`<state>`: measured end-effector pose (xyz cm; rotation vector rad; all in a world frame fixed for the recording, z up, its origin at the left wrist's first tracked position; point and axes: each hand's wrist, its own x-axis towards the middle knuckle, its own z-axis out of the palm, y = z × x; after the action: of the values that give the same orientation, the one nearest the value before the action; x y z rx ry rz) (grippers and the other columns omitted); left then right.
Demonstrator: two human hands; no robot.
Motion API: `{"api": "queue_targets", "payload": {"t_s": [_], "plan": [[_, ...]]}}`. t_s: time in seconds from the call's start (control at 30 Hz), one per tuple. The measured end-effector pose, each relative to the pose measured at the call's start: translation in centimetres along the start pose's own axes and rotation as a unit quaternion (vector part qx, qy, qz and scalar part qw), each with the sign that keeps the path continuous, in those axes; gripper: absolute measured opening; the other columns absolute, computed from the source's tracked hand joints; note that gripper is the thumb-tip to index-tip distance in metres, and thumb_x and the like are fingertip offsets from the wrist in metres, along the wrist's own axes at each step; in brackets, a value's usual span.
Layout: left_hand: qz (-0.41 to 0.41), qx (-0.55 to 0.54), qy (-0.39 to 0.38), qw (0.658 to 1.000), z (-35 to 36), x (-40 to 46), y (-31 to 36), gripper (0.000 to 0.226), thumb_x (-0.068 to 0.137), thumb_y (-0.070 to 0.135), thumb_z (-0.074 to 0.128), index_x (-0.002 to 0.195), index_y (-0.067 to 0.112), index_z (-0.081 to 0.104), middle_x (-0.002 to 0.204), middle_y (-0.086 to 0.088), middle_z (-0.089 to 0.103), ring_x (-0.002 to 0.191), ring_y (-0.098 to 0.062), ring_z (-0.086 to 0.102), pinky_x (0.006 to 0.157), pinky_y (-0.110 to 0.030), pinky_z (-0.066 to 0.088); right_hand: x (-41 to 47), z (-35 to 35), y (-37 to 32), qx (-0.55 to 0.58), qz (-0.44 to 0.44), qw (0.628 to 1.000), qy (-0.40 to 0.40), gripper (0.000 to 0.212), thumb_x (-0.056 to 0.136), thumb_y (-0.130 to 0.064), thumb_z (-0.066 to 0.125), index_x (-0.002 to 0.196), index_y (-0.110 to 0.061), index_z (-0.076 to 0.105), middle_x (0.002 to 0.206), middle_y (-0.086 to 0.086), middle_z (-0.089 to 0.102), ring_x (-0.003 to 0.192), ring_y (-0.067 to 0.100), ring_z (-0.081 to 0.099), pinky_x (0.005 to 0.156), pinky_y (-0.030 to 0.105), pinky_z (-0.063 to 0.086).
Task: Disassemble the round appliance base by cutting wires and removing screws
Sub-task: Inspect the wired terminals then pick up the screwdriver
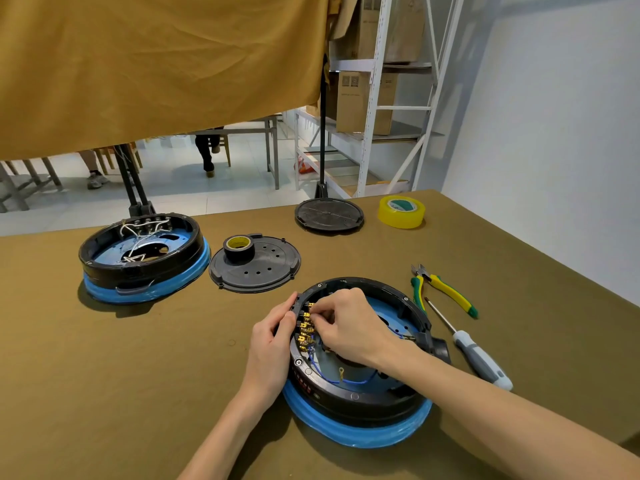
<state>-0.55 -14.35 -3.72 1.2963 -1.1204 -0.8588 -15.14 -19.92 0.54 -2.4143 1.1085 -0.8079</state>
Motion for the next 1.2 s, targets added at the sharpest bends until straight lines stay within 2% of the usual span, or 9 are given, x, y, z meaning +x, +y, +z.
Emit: {"api": "queue_targets", "payload": {"t_s": [0.27, 0.4, 0.53, 0.7, 0.77, 0.83, 0.97, 1.2], "plan": [[0.008, 0.012, -0.010, 1.000, -0.25, 0.11, -0.05, 0.040, 0.108, 0.018, 0.046, 0.148, 0.019, 0.052, 0.144, 0.005, 0.060, 0.129, 0.002, 0.054, 0.102, -0.011, 0.042, 0.09, 0.08, 0.09, 0.000, 0.006, 1.000, -0.003, 0.022, 0.093, -0.013, 0.060, 0.083, -0.001, 0.076, 0.072, 0.010, 0.071, 0.064, 0.024, 0.064, 0.064, 0.042, 0.053], [0.010, 0.014, -0.013, 1.000, -0.31, 0.13, -0.22, 0.040, 0.108, 0.018, 0.046, 0.148, 0.019, 0.053, 0.143, 0.006, 0.060, 0.127, 0.004, 0.056, 0.098, -0.008, 0.044, -0.01, 0.04, 0.11, 0.000, 0.005, 1.000, -0.002, 0.023, 0.092, -0.013, 0.060, 0.080, -0.001, 0.075, 0.068, 0.009, 0.070, 0.062, 0.023, 0.063, 0.063, 0.042, 0.053], [0.014, 0.014, -0.014, 1.000, -0.39, 0.21, -0.25, 0.041, 0.108, 0.019, 0.047, 0.148, 0.019, 0.052, 0.144, 0.006, 0.060, 0.129, 0.002, 0.055, 0.105, -0.016, 0.043, -0.06, 0.04, 0.05, 0.000, 0.009, 1.000, 0.000, 0.023, 0.092, -0.013, 0.061, 0.079, -0.001, 0.075, 0.066, 0.009, 0.069, 0.060, 0.022, 0.062, 0.061, 0.043, 0.052], [0.013, 0.027, -0.019, 0.999, -0.52, 0.19, -0.41, 0.041, 0.108, 0.022, 0.046, 0.148, 0.021, 0.051, 0.141, 0.009, 0.061, 0.124, 0.009, 0.056, 0.096, -0.007, 0.044, -0.34, -0.15, -0.20, 0.001, 0.014, 1.000, 0.001, 0.022, 0.094, -0.013, 0.061, 0.082, -0.004, 0.077, 0.069, 0.006, 0.071, 0.062, 0.019, 0.064, 0.064, 0.040, 0.055], [0.014, 0.025, -0.025, 0.999, -0.56, 0.15, -0.35, 0.042, 0.108, 0.023, 0.046, 0.149, 0.021, 0.051, 0.142, 0.007, 0.061, 0.124, 0.006, 0.057, 0.100, -0.011, 0.045, -0.42, -0.25, -0.26, -0.001, 0.015, 1.000, 0.002, 0.022, 0.093, -0.012, 0.061, 0.081, -0.003, 0.077, 0.066, 0.006, 0.070, 0.061, 0.020, 0.063, 0.064, 0.040, 0.054], [0.015, 0.026, -0.024, 0.999, -0.62, 0.08, -0.26, 0.042, 0.108, 0.023, 0.047, 0.149, 0.020, 0.051, 0.143, 0.006, 0.060, 0.128, 0.002, 0.056, 0.107, -0.020, 0.044, -0.47, -0.31, -0.29, -0.001, 0.016, 1.000, 0.000, 0.022, 0.092, -0.011, 0.061, 0.078, -0.003, 0.075, 0.064, 0.007, 0.069, 0.059, 0.020, 0.062, 0.062, 0.040, 0.052], [0.018, 0.031, -0.024, 0.999, -0.63, 0.11, -0.25, 0.042, 0.107, 0.023, 0.047, 0.149, 0.020, 0.051, 0.143, 0.007, 0.060, 0.126, 0.006, 0.056, 0.100, -0.011, 0.043, -0.44, -0.34, -0.32, 0.003, 0.018, 1.000, -0.003, 0.022, 0.093, -0.011, 0.060, 0.078, -0.004, 0.076, 0.065, 0.006, 0.069, 0.060, 0.019, 0.063, 0.061, 0.037, 0.053], [0.017, 0.027, -0.026, 0.999, -0.65, 0.06, -0.16, 0.042, 0.108, 0.023, 0.046, 0.149, 0.018, 0.051, 0.142, 0.006, 0.062, 0.127, -0.001, 0.058, 0.104, -0.020, 0.045, -0.43, -0.39, -0.38, 0.000, 0.023, 1.000, -0.007, 0.024, 0.094, -0.013, 0.060, 0.077, -0.005, 0.075, 0.065, 0.006, 0.069, 0.060, 0.019, 0.063, 0.062, 0.038, 0.053]]}}
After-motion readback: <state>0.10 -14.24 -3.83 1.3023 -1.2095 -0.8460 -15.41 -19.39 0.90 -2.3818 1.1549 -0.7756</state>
